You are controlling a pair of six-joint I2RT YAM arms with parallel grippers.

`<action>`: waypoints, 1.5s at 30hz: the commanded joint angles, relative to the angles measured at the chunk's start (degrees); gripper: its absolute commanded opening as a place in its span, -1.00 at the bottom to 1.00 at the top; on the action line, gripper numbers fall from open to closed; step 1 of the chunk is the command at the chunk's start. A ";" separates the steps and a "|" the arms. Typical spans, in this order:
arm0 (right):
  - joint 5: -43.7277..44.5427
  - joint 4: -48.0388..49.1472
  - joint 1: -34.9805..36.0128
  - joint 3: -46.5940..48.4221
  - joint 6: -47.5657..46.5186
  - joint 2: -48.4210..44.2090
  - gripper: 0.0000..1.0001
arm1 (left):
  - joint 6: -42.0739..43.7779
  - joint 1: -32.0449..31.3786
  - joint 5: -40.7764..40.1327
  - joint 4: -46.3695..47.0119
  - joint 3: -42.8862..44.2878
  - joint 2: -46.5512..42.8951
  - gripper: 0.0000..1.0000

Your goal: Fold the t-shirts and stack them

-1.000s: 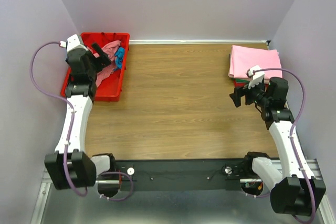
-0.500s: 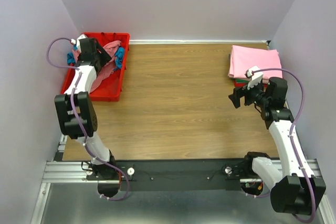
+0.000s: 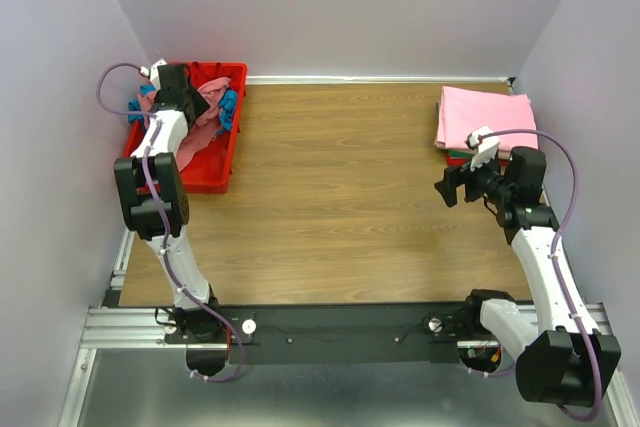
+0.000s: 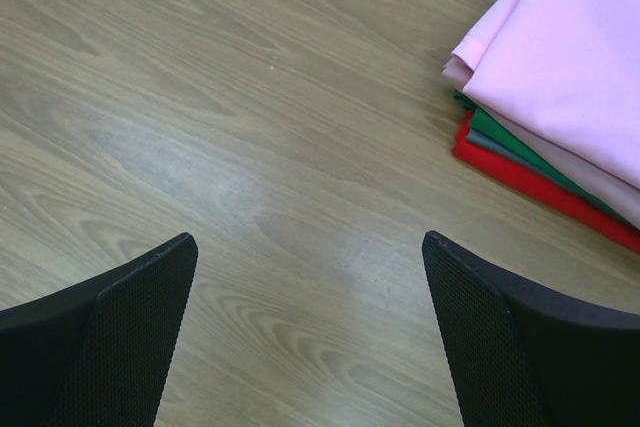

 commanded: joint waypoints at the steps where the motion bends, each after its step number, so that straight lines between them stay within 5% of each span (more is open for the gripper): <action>1: -1.07 -1.47 -0.04 -0.02 -0.88 0.29 1.00 | 0.34 0.43 -2.20 -1.71 1.81 1.88 0.11; 2: -1.07 -1.47 0.05 -0.02 -0.80 0.38 1.00 | 0.60 0.52 -2.29 -1.71 2.07 2.14 0.11; 4: -1.16 -1.46 -0.04 0.07 -0.80 0.38 1.00 | 1.04 0.52 -2.38 -2.06 2.86 2.85 -0.20; 5: -1.07 -1.47 0.05 -0.01 -0.80 0.38 1.00 | 1.39 0.43 -2.29 -2.06 3.13 3.02 -0.65; 7: -1.07 -1.47 -0.04 -0.02 -0.80 0.38 1.00 | 1.66 0.52 -2.03 -2.50 3.74 2.41 -1.00; 25: -0.81 -1.47 -0.04 -0.19 -0.80 -0.50 1.00 | 3.68 0.61 2.81 -0.48 4.62 -27.37 -1.00; 45: -0.54 -1.47 -0.04 -0.37 -0.88 0.21 1.00 | -3.07 2.89 4.04 -4.97 38.35 -18.60 -1.00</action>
